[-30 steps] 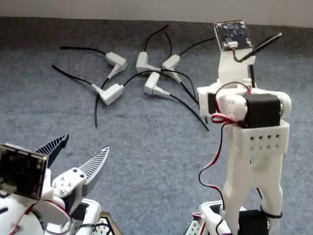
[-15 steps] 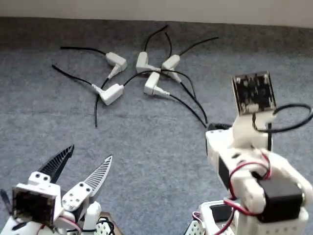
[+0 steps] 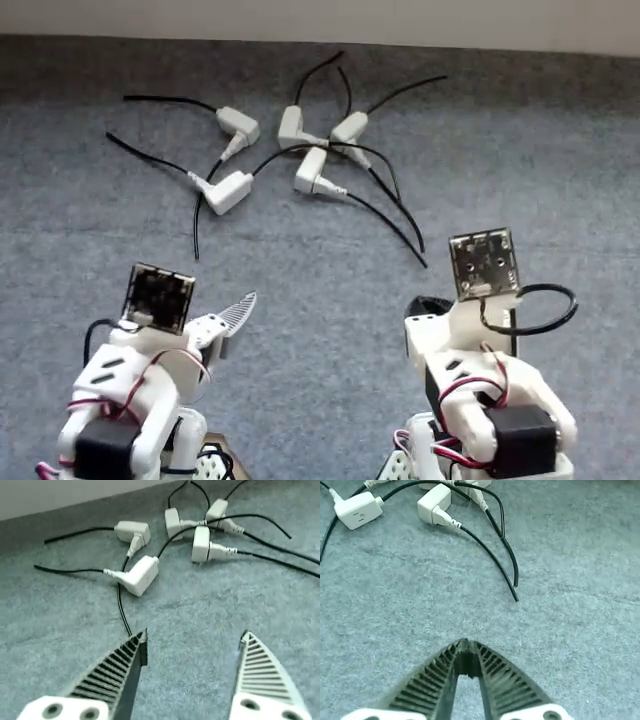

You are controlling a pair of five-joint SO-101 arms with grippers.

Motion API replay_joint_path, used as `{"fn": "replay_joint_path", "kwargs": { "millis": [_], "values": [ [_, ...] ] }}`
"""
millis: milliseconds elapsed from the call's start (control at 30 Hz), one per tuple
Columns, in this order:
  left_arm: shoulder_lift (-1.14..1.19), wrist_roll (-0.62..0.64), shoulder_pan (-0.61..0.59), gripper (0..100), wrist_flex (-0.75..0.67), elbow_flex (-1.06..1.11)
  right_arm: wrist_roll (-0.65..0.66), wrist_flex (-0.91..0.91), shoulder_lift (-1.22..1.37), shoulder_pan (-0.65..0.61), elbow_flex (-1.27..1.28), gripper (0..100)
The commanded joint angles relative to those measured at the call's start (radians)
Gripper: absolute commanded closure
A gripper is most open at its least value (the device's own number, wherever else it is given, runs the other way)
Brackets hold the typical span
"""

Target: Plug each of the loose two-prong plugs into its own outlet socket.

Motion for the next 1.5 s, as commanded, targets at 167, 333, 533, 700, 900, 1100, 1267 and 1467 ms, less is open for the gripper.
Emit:
{"fn": "replay_joint_path", "kwargs": {
  "millis": [167,333,533,700,900,1100,1267,1467],
  "values": [
    [-0.005,0.003,0.002,71,-0.028,0.189,0.147,-0.074,-0.171,-0.001,0.182,99.0],
    [-0.005,0.008,0.002,71,-0.026,0.245,0.152,-0.137,-0.202,0.002,0.254,99.0],
    [-0.005,0.009,0.001,72,-0.028,0.309,0.064,-0.440,-0.206,0.119,0.599,99.0],
    [-0.005,0.011,-0.008,84,-0.052,0.341,-0.051,-0.519,-0.208,0.346,0.700,99.0],
    [-0.005,0.074,-0.154,92,-0.110,0.387,-0.051,-0.435,-0.208,0.363,0.754,99.0],
    [-0.005,0.110,-0.193,89,-0.083,0.418,-0.043,-0.492,-0.208,0.364,0.900,98.9],
    [-0.005,0.110,-0.171,89,-0.052,0.453,-0.044,-0.490,-0.208,0.266,0.958,98.9],
    [-0.005,0.114,-0.168,89,0.002,0.453,-0.044,-0.401,-0.208,0.240,0.963,99.0]
  ]
}}
